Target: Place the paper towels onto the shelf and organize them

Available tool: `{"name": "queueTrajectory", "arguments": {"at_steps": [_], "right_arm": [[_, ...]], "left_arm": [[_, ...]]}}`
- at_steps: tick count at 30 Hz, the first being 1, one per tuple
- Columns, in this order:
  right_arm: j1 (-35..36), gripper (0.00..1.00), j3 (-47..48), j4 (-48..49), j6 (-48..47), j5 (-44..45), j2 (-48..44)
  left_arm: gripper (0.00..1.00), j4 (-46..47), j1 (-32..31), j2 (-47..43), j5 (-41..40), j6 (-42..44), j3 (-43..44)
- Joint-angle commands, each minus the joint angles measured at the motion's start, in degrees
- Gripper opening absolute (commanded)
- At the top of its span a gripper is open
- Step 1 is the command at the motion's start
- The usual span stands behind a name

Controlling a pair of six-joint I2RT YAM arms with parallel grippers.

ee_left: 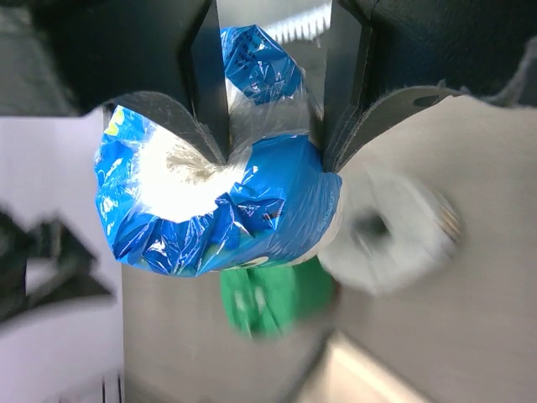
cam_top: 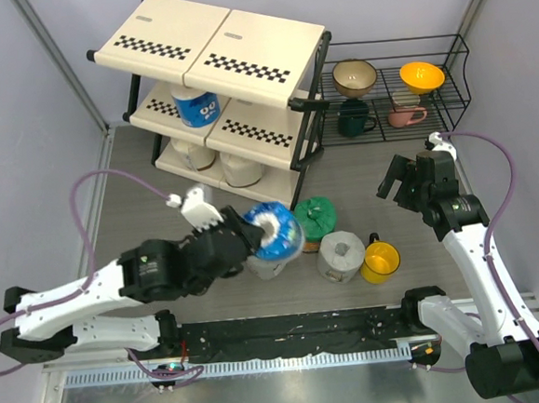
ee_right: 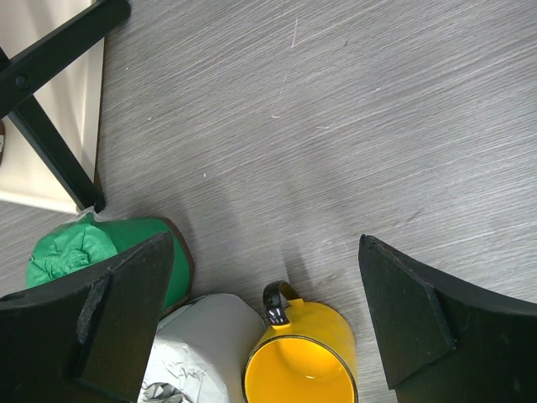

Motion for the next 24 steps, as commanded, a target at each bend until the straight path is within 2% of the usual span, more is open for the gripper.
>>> {"name": "queueTrajectory", "arguments": {"at_steps": [1,2,3,5,6,9,10,11,13,21,24], "right_arm": [[-0.01,0.96,1.93,0.87,0.01,-1.27,-0.38],[0.08,0.96,2.02,0.87,0.1,-1.44,-0.38],[0.08,0.96,2.11,0.87,0.19,-1.44,-0.38],[0.08,0.96,2.37,0.78,0.1,-1.62,-0.29],[0.08,0.96,2.46,0.87,0.19,-1.62,-0.38],[-0.01,0.96,2.64,0.87,0.1,-1.44,-0.46],[-0.01,0.96,2.73,0.78,0.1,-1.18,-0.46],[-0.01,0.96,2.64,0.87,0.01,-1.18,-0.38],[-0.01,0.96,2.64,0.69,-0.25,-1.0,-0.55],[0.08,0.96,2.02,0.17,-1.3,0.58,-1.08],[-0.01,0.96,1.85,0.25,-1.22,0.4,-0.99]], "left_arm": [[0.37,-0.31,10.76,-4.56,-6.3,10.2,2.38],[0.37,1.88,13.4,-5.79,-4.63,15.44,2.3],[0.38,5.21,19.6,-5.89,-3.14,17.67,2.73],[0.38,7.17,25.43,-4.41,1.5,23.19,4.31],[0.38,8.39,29.99,-3.44,2.84,24.7,6.84],[0.38,11.29,35.82,0.6,8.55,29.45,11.07],[0.38,13.48,40.1,1.66,10.48,30.07,11.95],[0.38,14.29,41.97,2.8,14.76,30.34,13.88],[0.38,16.3,46.62,6.49,18.13,30.78,15.73],[0.38,20.44,52.0,17.83,25.78,32.19,24.96],[0.38,21.24,52.88,21.18,26.32,33.07,28.21]]}}
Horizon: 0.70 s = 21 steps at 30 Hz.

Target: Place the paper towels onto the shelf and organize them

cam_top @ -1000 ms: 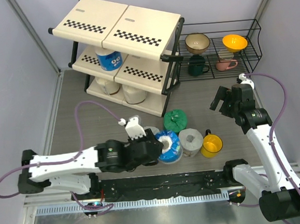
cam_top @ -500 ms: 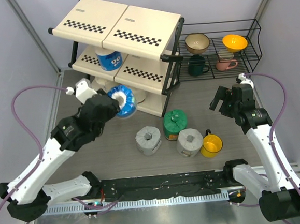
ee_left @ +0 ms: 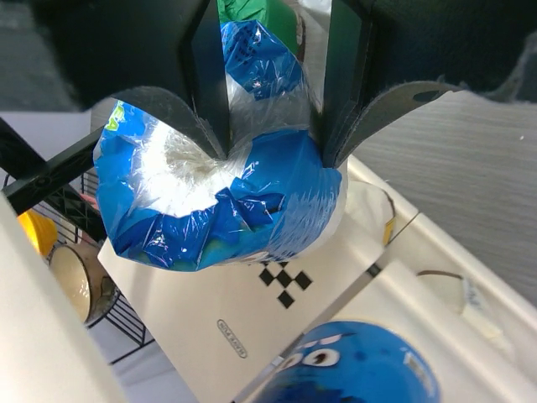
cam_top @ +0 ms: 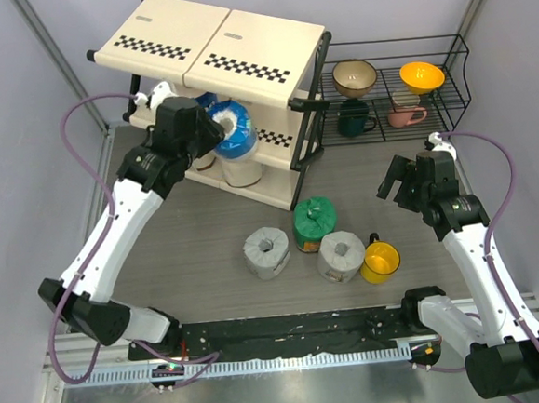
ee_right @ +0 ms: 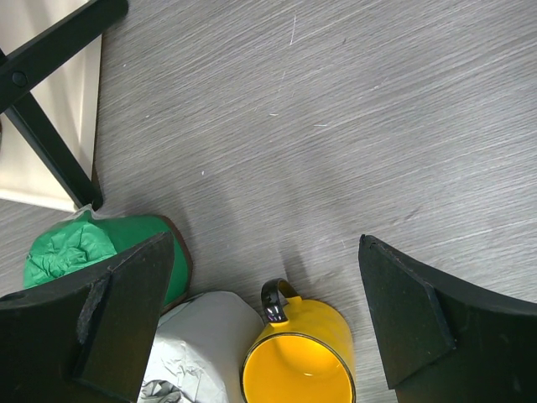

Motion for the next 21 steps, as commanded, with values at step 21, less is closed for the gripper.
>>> {"name": "queueTrajectory", "arguments": {"at_steps": [21], "right_arm": [[0.08,0.96,1.3,0.76,-0.91,0.4,-0.55]], "left_arm": [[0.45,16.16,6.47,9.07,5.37,0.85,6.48]]}}
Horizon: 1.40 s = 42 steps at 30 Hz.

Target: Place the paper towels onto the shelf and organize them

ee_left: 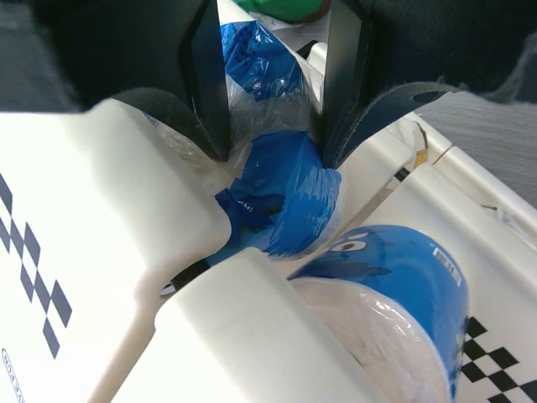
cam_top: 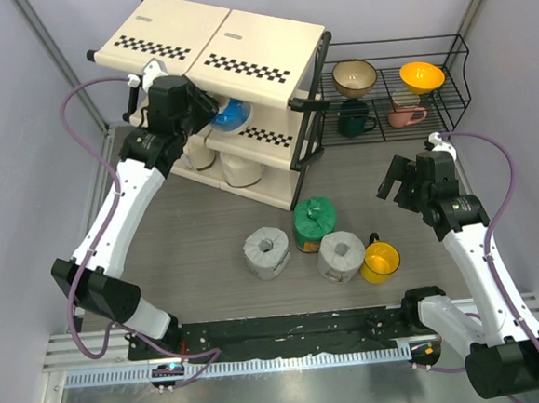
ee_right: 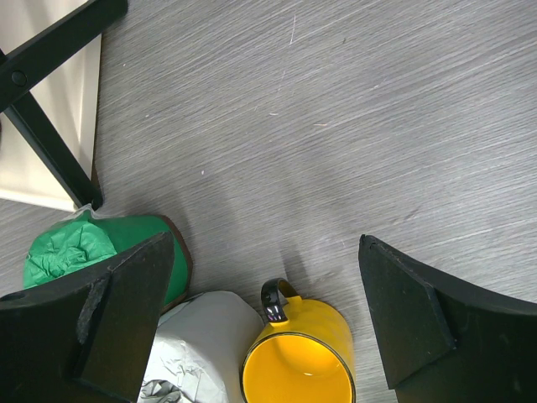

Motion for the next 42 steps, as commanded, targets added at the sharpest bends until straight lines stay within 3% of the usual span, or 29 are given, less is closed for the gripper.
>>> {"name": "queueTrajectory", "arguments": {"at_steps": [1,10,19,31,33,34,37,42], "right_arm": [[0.08,0.96,1.3,0.82,-1.0,0.4,-0.47],[-0.01,0.97,1.39,0.91,-1.0,0.58,-0.29],[-0.01,0.97,1.3,0.91,-0.91,0.23,0.06],[-0.01,0.96,1.47,1.0,-0.82,-0.04,-0.11],[-0.01,0.97,1.39,1.0,-0.73,-0.12,-0.2],[0.08,0.96,1.39,0.91,-0.65,-0.21,-0.11],[0.08,0.96,1.65,0.91,-0.56,-0.13,0.06],[-0.01,0.96,1.83,1.26,-0.65,-0.04,0.68]], "left_arm": [[0.45,9.11,0.09,0.54,0.43,-0.4,-1.74],[0.49,11.57,0.26,0.37,-2.56,0.56,-5.78],[0.8,13.42,1.58,-3.85,-2.56,0.13,-8.51],[0.82,10.88,2.28,-14.29,-0.63,-0.75,-12.99],[0.83,8.95,2.37,-16.58,0.77,-0.66,-15.45],[0.89,7.98,2.37,-18.86,3.82,-0.4,-16.33],[0.93,3.85,2.19,-22.38,12.69,0.57,-21.42],[0.95,3.31,0.79,-32.67,20.2,-0.93,-39.43]]}}
